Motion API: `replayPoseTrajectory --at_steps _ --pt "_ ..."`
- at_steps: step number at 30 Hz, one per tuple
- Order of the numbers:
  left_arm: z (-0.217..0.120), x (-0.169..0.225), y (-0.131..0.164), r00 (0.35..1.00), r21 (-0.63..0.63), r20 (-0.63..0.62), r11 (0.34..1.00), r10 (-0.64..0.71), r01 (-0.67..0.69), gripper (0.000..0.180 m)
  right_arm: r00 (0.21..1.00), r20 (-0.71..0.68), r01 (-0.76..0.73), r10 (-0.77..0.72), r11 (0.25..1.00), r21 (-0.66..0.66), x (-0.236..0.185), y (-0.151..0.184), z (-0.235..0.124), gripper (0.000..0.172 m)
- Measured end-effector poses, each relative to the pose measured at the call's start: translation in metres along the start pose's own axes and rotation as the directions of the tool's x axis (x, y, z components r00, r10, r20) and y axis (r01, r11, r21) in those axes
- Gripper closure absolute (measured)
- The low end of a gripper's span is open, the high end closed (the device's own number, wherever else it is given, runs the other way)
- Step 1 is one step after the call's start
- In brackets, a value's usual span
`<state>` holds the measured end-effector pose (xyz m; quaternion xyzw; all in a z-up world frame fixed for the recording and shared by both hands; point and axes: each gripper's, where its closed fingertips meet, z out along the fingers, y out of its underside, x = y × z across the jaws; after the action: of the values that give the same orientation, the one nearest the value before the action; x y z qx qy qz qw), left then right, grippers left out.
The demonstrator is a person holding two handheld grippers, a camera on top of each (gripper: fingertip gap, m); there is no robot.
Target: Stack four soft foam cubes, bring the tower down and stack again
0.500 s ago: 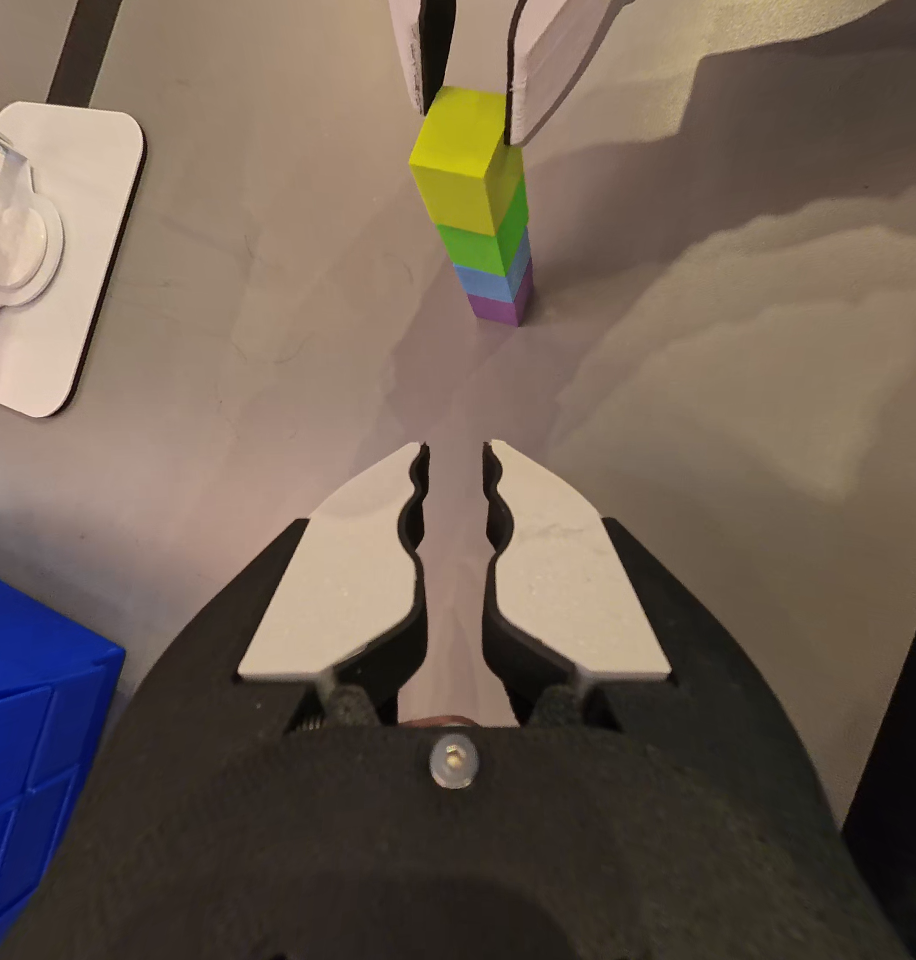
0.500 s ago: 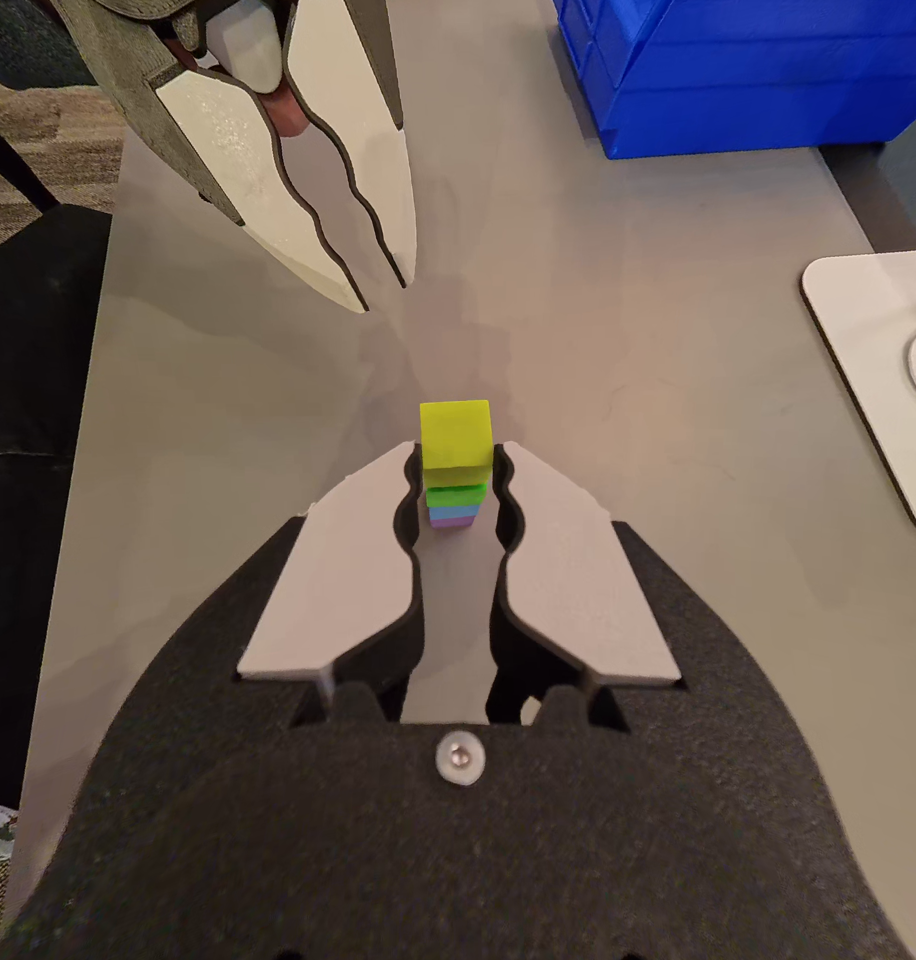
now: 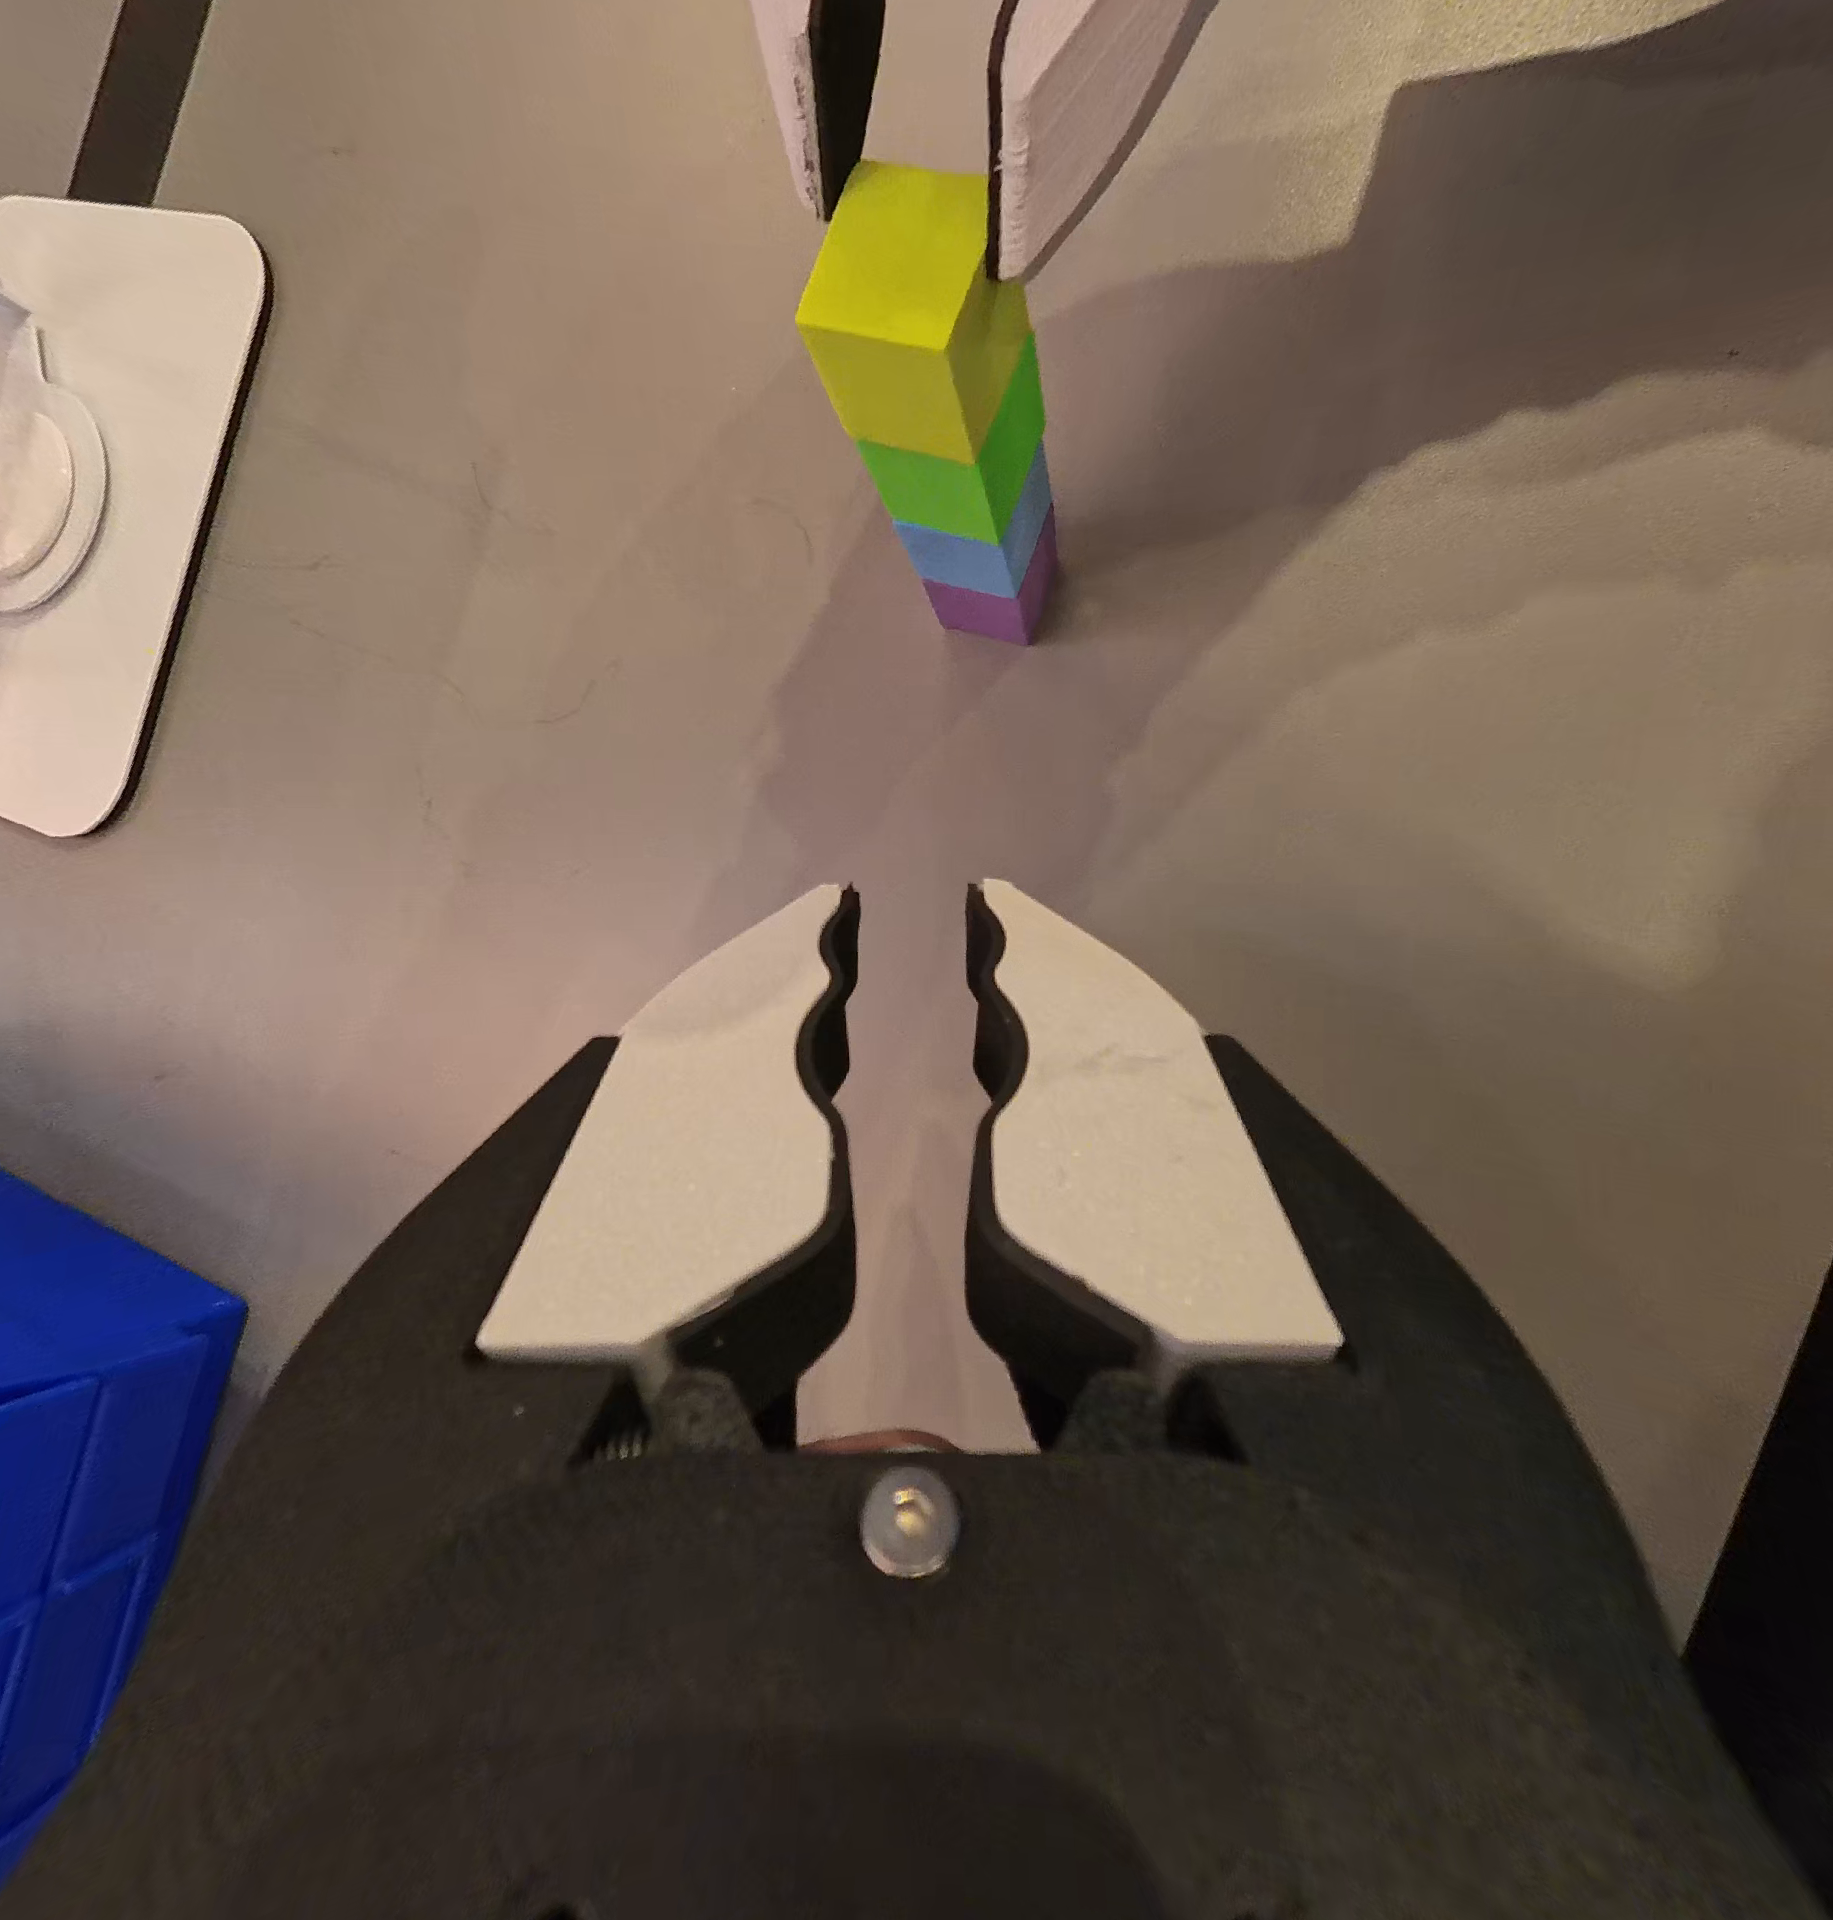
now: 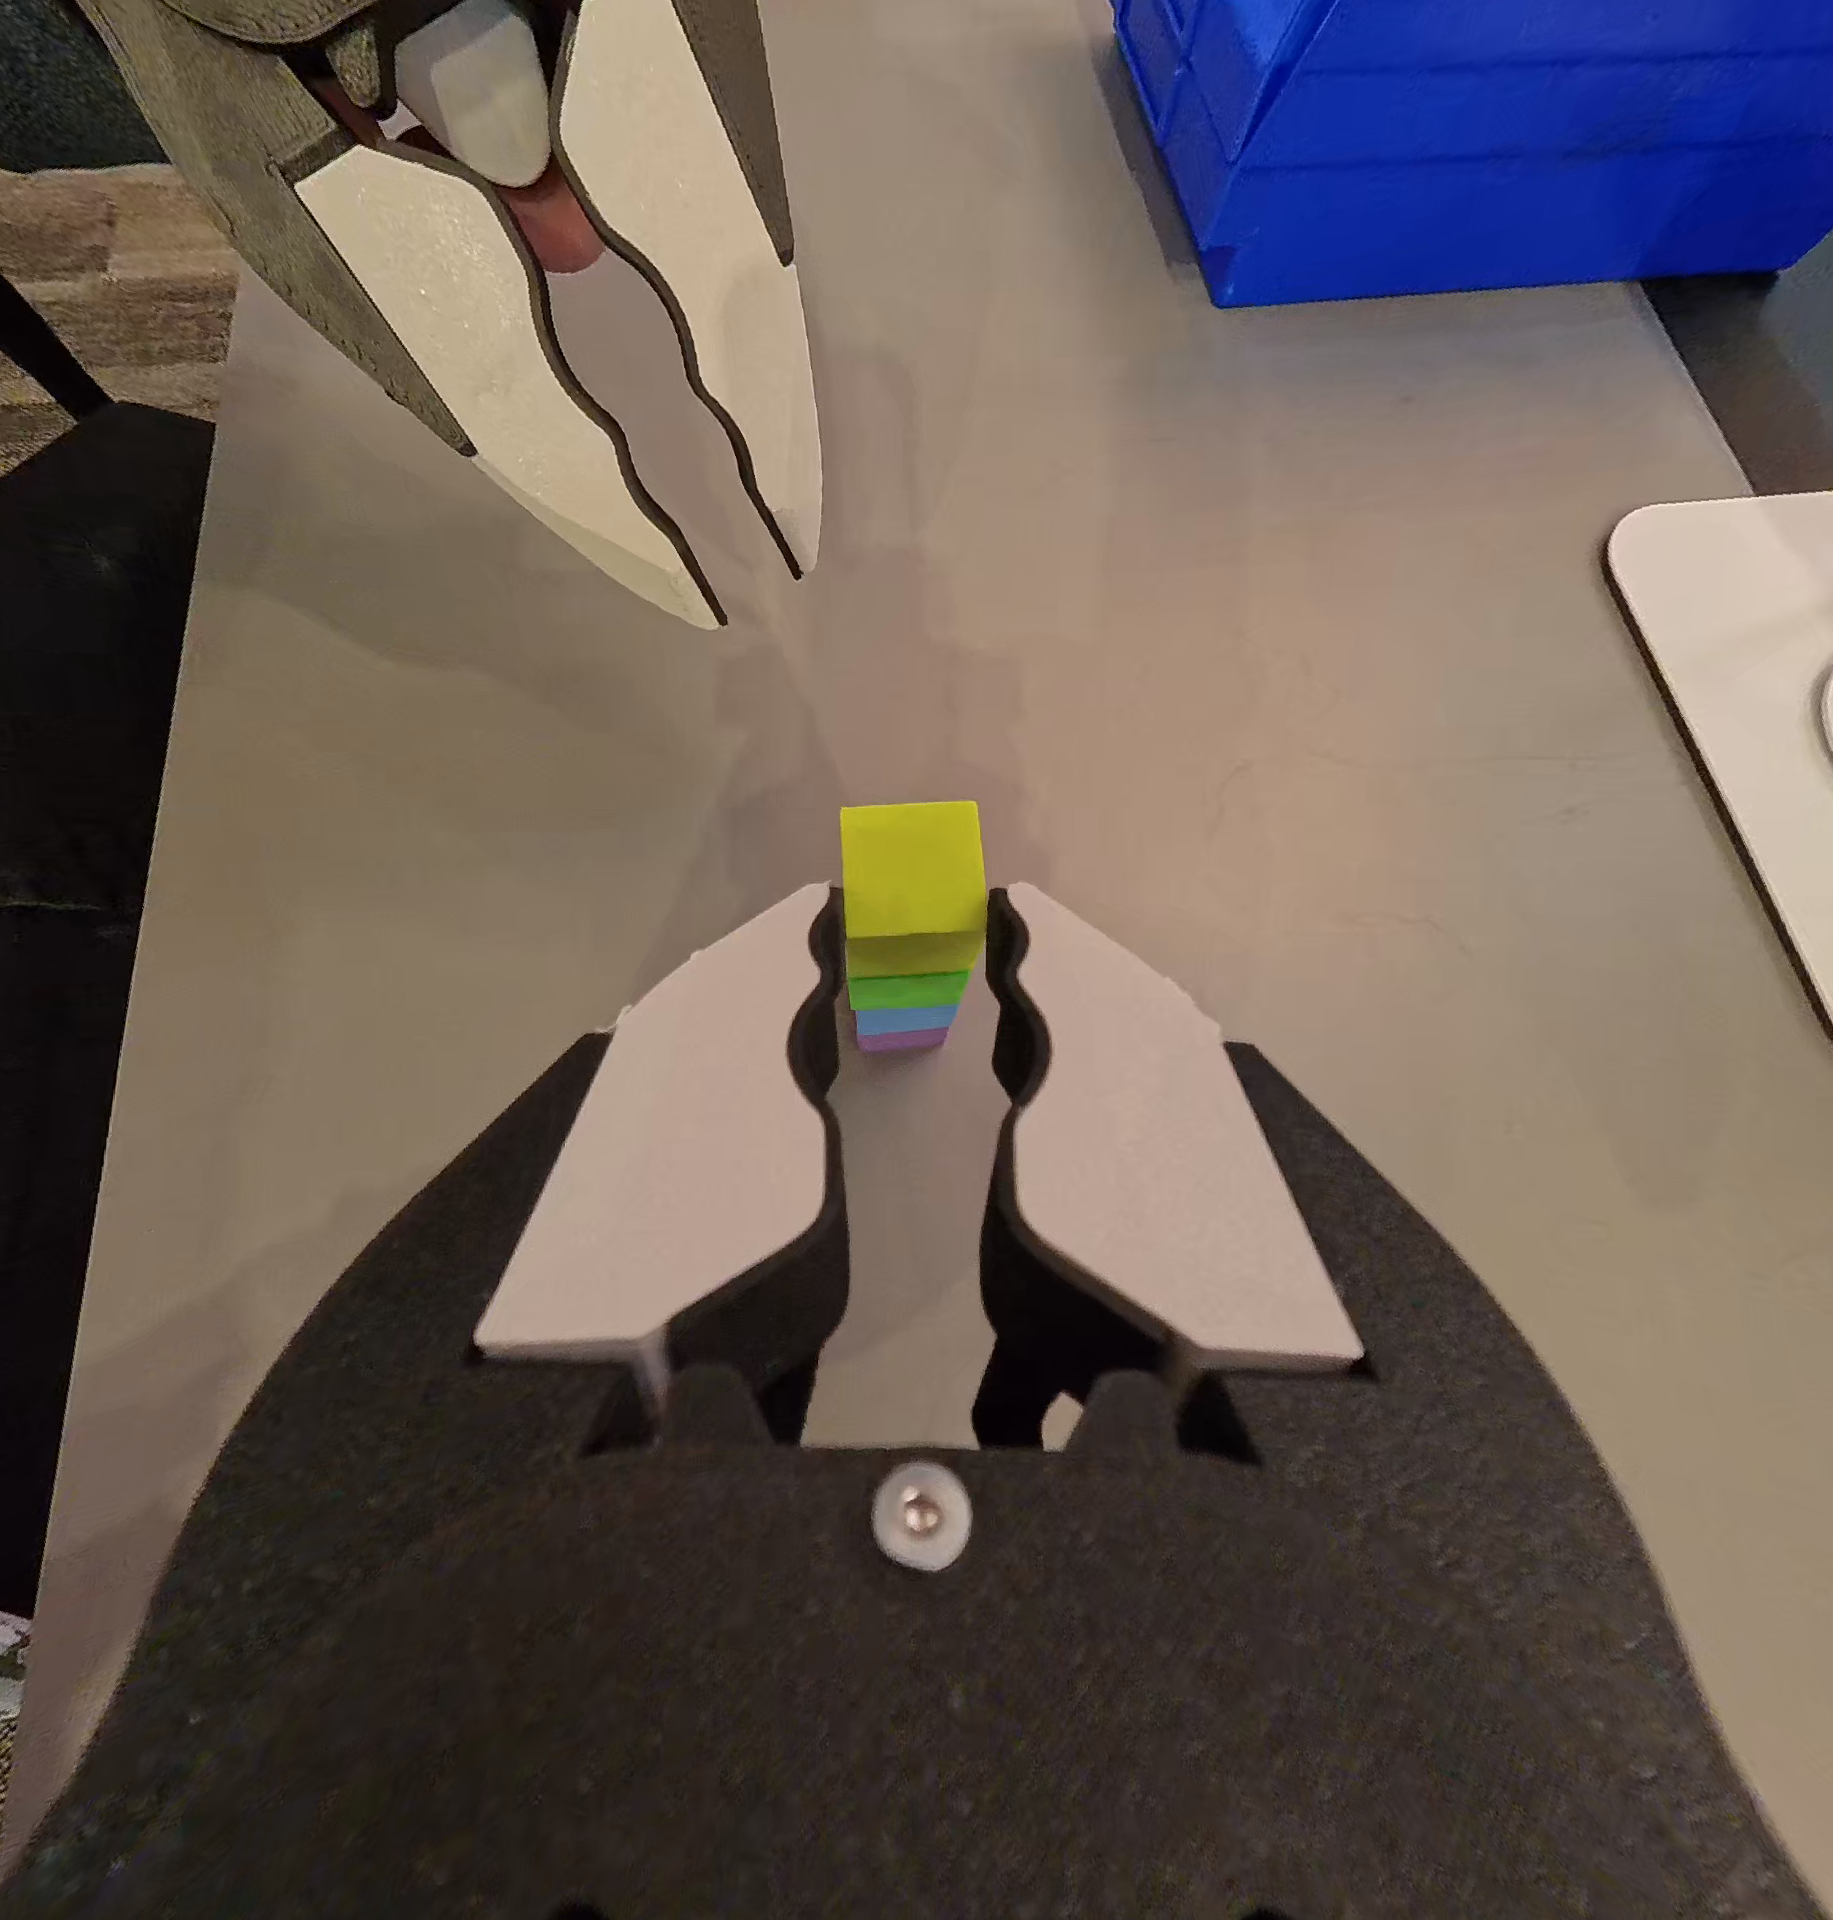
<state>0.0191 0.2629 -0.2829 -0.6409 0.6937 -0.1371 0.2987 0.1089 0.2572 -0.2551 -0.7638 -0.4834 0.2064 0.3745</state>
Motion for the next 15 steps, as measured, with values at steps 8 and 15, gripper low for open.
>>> replayPoseTrajectory --at_steps 8,15 --pt "0.0003 0.0008 0.0001 1.0 -0.001 -0.002 1.0 0.003 -0.003 0.161 1.0 0.002 0.006 -0.006 1.0 0.0 -0.0002 0.0 -0.0003 0.146" --pt "0.0007 0.0015 0.0005 1.0 -0.003 -0.004 1.0 0.004 -0.004 0.161 1.0 0.004 0.007 -0.007 1.0 -0.001 -0.0004 0.0 -0.0003 0.146"
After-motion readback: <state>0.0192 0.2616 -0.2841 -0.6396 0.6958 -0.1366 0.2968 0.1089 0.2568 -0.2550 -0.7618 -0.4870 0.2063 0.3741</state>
